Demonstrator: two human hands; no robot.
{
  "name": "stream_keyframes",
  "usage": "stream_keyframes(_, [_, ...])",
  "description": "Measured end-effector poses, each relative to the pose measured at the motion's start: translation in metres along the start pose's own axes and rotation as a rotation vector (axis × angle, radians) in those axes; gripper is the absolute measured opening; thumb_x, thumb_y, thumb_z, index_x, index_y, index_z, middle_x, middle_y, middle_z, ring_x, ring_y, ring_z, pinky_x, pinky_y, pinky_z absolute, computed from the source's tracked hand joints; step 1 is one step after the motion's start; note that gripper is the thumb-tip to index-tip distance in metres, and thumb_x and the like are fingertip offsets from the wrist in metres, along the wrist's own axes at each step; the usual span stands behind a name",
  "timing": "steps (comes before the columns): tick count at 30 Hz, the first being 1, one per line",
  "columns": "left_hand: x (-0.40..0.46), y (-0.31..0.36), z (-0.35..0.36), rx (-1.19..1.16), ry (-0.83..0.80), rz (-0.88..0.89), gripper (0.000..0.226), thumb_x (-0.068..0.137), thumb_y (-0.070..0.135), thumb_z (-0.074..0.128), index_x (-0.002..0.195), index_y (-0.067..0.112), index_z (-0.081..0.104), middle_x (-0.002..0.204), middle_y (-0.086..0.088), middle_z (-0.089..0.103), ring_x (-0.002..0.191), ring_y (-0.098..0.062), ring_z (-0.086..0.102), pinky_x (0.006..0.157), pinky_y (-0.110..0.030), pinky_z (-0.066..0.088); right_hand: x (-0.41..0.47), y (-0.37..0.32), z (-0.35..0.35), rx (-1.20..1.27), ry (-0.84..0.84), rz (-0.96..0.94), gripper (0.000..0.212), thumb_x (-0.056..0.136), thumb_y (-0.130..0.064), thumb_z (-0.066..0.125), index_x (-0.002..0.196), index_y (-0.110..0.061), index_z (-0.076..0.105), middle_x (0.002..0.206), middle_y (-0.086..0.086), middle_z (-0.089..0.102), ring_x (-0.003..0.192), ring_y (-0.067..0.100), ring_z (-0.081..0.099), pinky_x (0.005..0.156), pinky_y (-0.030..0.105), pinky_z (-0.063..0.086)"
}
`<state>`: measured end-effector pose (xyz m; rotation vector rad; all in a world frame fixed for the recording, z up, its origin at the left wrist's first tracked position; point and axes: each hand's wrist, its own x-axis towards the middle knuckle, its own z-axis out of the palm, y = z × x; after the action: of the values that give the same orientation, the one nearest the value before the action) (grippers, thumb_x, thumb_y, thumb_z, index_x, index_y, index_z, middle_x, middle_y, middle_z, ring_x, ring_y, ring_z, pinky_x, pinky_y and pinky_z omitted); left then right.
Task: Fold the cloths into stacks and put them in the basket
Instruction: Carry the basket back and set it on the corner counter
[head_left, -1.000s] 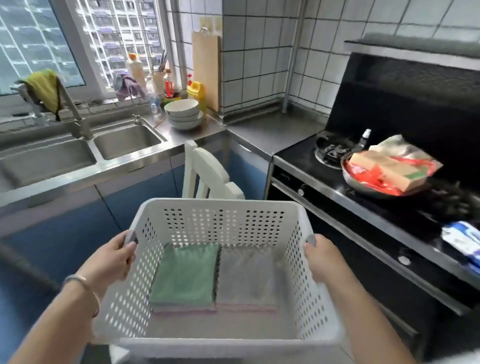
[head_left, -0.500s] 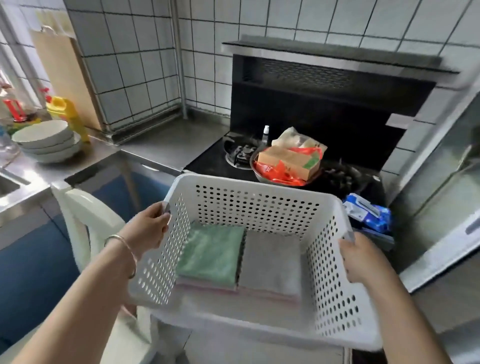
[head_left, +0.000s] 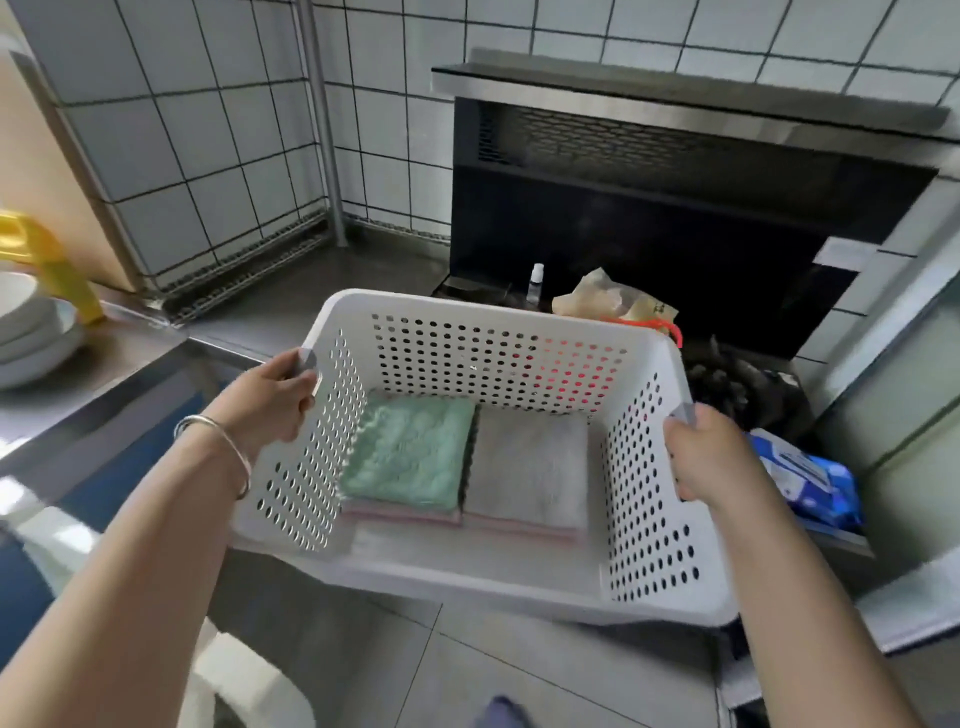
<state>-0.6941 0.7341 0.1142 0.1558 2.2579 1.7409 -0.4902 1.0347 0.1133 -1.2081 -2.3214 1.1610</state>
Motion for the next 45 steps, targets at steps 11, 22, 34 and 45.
stream_keyframes(11, [0.155, 0.009, -0.073, 0.007, 0.321, -0.082, 0.02, 0.097, 0.006, 0.04, 0.084, 0.016, 0.051, 0.058, -0.008, 0.032, 0.021, -0.001, 0.027, 0.031, -0.005, 0.023, 0.199, -0.141, 0.152, 0.058, -0.22, -0.216, 0.025, 0.085, -0.025, 0.04, 0.093, -0.008, 0.057, 0.076, 0.008, 0.047, 0.065, 0.022, 0.045, 0.054, 0.027, 0.033])
stream_keyframes(22, [0.283, -0.026, -0.14, 0.052, 0.624, -0.309, 0.028, 0.095, 0.017, 0.049, 0.069, 0.008, 0.053, 0.048, -0.005, 0.041, 0.027, -0.01, 0.034, 0.042, -0.02, 0.027, 0.331, -0.273, 0.319, 0.155, -0.589, -0.132, 0.024, 0.081, 0.0, 0.042, 0.06, -0.013, 0.041, 0.056, 0.004, 0.034, 0.046, 0.015, 0.028, 0.033, 0.016, 0.022])
stream_keyframes(34, [0.439, -0.06, -0.22, -0.008, 0.619, -0.456, 0.038, 0.096, 0.013, 0.046, 0.058, 0.008, 0.046, 0.046, -0.007, 0.043, 0.019, -0.007, 0.032, 0.042, -0.023, 0.028, 0.405, -0.376, 0.467, -0.028, -0.643, -0.065, 0.027, 0.087, -0.005, 0.04, 0.061, -0.01, 0.046, 0.055, 0.007, 0.033, 0.044, 0.015, 0.026, 0.037, 0.02, 0.022])
stream_keyframes(45, [0.471, -0.072, -0.227, 0.054, 0.63, -0.423, 0.014, 0.092, 0.013, 0.049, 0.09, 0.004, 0.06, 0.061, -0.008, 0.05, 0.051, -0.023, 0.04, 0.054, -0.028, 0.037, 0.43, -0.394, 0.508, -0.157, -0.575, -0.218, 0.027, 0.092, -0.011, 0.036, 0.071, -0.006, 0.052, 0.069, 0.013, 0.05, 0.057, 0.021, 0.044, 0.052, 0.027, 0.037])
